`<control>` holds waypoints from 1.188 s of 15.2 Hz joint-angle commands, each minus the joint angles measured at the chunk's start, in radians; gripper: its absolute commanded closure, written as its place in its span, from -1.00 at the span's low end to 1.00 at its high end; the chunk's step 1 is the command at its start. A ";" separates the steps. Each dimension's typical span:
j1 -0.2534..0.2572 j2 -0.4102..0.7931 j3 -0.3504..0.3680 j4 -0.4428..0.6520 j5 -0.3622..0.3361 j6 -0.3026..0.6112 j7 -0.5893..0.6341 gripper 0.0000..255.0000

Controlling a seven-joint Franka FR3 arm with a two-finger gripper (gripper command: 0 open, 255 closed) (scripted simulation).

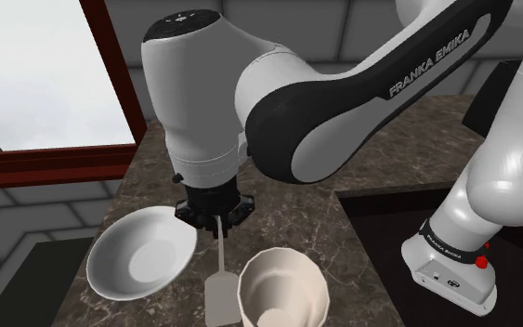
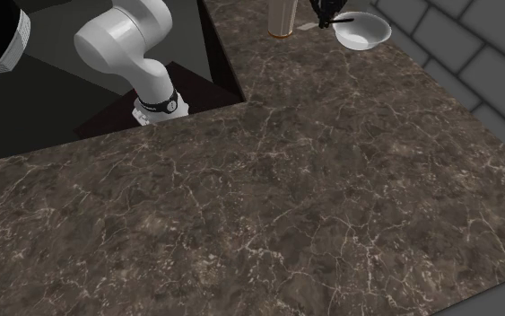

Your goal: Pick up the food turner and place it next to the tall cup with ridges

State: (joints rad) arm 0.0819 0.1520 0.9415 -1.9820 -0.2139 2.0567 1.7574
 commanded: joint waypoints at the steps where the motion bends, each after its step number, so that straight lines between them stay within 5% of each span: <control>1: 0.004 0.012 -0.004 -0.016 -0.014 0.022 0.010 1.00; 12: 0.044 0.111 -0.044 -0.080 -0.123 0.140 0.090 1.00; 18: 0.044 0.111 -0.044 -0.080 -0.122 0.140 0.089 1.00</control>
State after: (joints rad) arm 0.1260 0.2626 0.8974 -2.0624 -0.3361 2.1963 1.8466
